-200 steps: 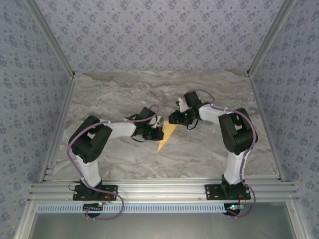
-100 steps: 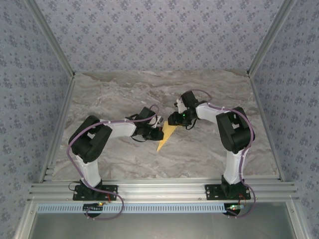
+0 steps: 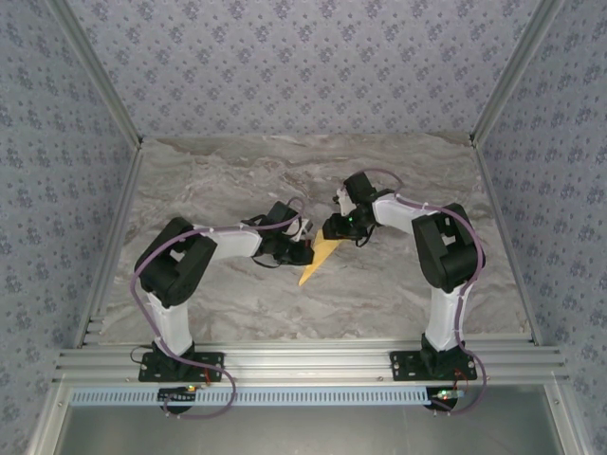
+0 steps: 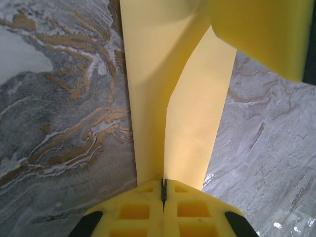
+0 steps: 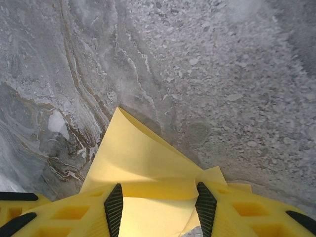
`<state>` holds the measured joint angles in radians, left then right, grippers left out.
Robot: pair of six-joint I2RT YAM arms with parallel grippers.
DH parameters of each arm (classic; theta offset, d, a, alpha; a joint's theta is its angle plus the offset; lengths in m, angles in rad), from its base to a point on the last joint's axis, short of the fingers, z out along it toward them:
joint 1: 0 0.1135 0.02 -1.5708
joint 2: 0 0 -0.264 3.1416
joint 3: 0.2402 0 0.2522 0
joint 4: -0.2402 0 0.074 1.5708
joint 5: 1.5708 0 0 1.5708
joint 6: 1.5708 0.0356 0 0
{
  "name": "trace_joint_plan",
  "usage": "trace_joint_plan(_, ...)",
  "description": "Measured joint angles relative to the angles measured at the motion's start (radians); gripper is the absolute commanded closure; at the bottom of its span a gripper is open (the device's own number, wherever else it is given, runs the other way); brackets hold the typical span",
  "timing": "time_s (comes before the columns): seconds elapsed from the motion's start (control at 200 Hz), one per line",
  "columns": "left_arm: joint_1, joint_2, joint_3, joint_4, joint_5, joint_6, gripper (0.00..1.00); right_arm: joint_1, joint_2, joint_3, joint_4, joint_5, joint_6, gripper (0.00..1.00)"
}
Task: Fold a paper plane with a square sheet of paper (fold left side to right side)
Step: Fold the wing for the fifth time at the center of the table.
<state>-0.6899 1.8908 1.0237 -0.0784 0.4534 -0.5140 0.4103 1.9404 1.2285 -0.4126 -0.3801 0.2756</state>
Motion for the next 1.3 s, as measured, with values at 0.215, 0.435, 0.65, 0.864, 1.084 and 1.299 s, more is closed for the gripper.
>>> trace_joint_plan(0.215,0.000,0.017,0.019,0.001,0.008,0.000,0.99,-0.019,-0.013,-0.007,-0.012,0.019,-0.001,0.51)
trace_joint_plan(0.435,0.000,0.023,0.025,0.002,0.015,0.000,0.99,-0.038,-0.023,-0.014,-0.026,0.037,-0.001,0.51)
trace_joint_plan(0.65,0.000,0.027,0.028,0.001,0.023,0.000,0.99,-0.050,-0.064,-0.053,-0.027,0.044,-0.004,0.51)
trace_joint_plan(0.864,0.001,0.028,0.029,0.000,0.027,0.000,0.99,-0.053,-0.140,-0.074,0.003,0.004,-0.002,0.51)
trace_joint_plan(1.084,0.001,0.029,0.034,-0.006,0.026,0.000,0.99,-0.005,-0.143,-0.104,0.106,-0.113,0.043,0.51)
trace_joint_plan(1.299,0.001,0.029,0.034,-0.007,0.026,0.000,0.99,0.030,-0.091,-0.104,0.145,-0.151,0.076,0.51)
